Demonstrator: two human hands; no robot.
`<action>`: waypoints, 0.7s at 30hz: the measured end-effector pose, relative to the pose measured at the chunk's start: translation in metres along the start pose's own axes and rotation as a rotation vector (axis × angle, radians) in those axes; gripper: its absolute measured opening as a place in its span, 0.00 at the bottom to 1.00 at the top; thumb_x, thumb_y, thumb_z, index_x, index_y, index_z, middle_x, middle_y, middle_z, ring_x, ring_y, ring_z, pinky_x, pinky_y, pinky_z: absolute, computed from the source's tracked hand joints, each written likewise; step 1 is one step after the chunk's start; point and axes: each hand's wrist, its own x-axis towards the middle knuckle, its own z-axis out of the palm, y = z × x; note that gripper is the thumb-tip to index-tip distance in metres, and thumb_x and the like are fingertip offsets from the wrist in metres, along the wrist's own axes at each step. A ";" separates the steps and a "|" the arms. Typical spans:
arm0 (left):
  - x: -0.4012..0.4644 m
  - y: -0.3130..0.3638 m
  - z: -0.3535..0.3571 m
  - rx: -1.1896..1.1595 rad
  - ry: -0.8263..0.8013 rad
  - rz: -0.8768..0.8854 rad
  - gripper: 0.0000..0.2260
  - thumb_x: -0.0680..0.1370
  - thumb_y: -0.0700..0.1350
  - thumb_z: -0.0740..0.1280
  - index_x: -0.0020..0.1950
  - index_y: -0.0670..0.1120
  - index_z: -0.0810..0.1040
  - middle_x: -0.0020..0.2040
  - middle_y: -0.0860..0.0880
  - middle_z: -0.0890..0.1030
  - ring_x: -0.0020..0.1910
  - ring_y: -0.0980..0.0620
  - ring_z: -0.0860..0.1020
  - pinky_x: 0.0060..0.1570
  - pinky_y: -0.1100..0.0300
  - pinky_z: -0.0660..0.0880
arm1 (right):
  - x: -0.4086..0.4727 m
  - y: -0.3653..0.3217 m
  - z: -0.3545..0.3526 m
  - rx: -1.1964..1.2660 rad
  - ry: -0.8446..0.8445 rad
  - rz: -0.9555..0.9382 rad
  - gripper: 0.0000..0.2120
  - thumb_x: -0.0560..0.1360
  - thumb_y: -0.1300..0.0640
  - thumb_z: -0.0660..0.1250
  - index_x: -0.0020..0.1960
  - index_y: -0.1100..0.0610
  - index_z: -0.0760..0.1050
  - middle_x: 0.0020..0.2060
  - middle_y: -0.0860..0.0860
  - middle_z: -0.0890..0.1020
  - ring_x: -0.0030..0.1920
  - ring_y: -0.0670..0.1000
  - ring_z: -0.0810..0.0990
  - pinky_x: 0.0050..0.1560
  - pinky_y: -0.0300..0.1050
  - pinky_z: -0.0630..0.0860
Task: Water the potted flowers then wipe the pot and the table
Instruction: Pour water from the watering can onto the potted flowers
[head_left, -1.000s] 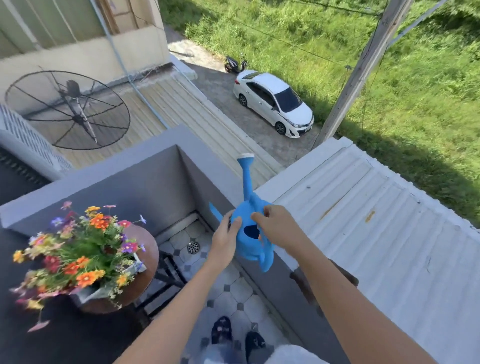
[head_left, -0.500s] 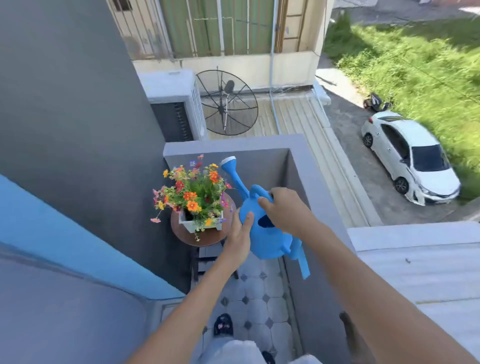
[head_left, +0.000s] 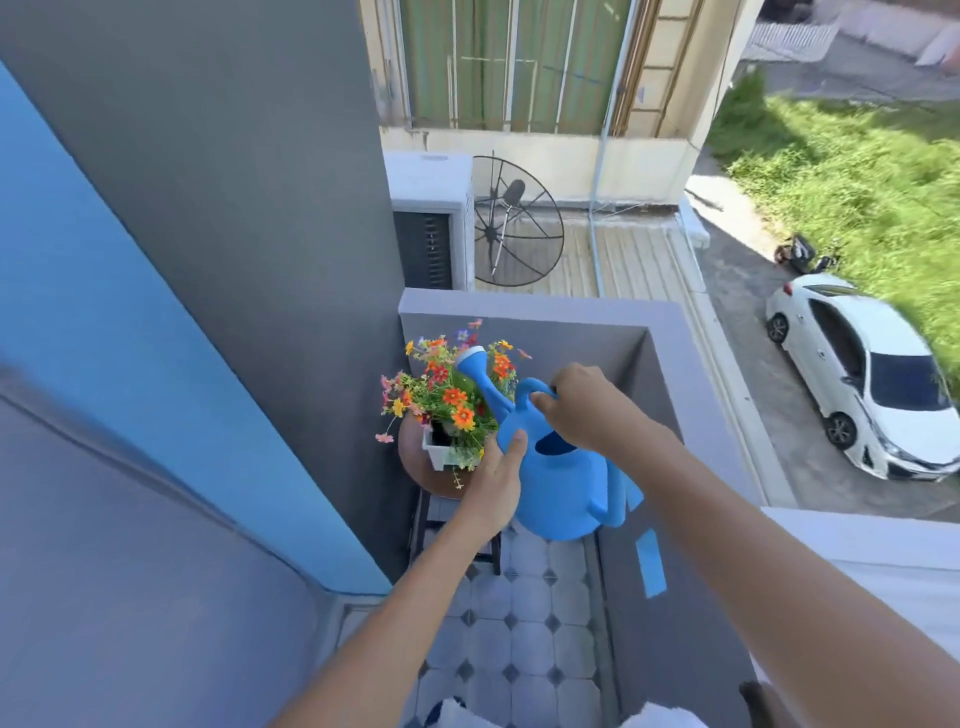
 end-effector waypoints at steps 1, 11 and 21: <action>0.001 -0.001 -0.005 0.003 0.000 -0.009 0.26 0.78 0.67 0.54 0.69 0.54 0.65 0.60 0.54 0.78 0.57 0.57 0.77 0.57 0.54 0.75 | 0.002 -0.006 0.001 -0.013 -0.005 0.002 0.22 0.82 0.52 0.62 0.33 0.58 0.59 0.31 0.53 0.67 0.28 0.52 0.64 0.27 0.45 0.58; 0.000 0.012 -0.041 0.047 -0.054 -0.070 0.25 0.80 0.65 0.51 0.70 0.53 0.63 0.63 0.52 0.73 0.58 0.55 0.72 0.60 0.53 0.68 | 0.016 -0.044 0.004 -0.073 -0.022 0.048 0.20 0.82 0.53 0.61 0.33 0.58 0.62 0.33 0.54 0.68 0.29 0.51 0.65 0.27 0.44 0.60; 0.003 0.025 -0.047 0.093 -0.129 -0.082 0.29 0.78 0.68 0.49 0.70 0.49 0.64 0.63 0.48 0.72 0.61 0.51 0.72 0.62 0.48 0.69 | 0.016 -0.055 -0.008 -0.092 -0.007 0.129 0.17 0.82 0.54 0.61 0.37 0.59 0.66 0.33 0.55 0.71 0.27 0.53 0.70 0.27 0.42 0.65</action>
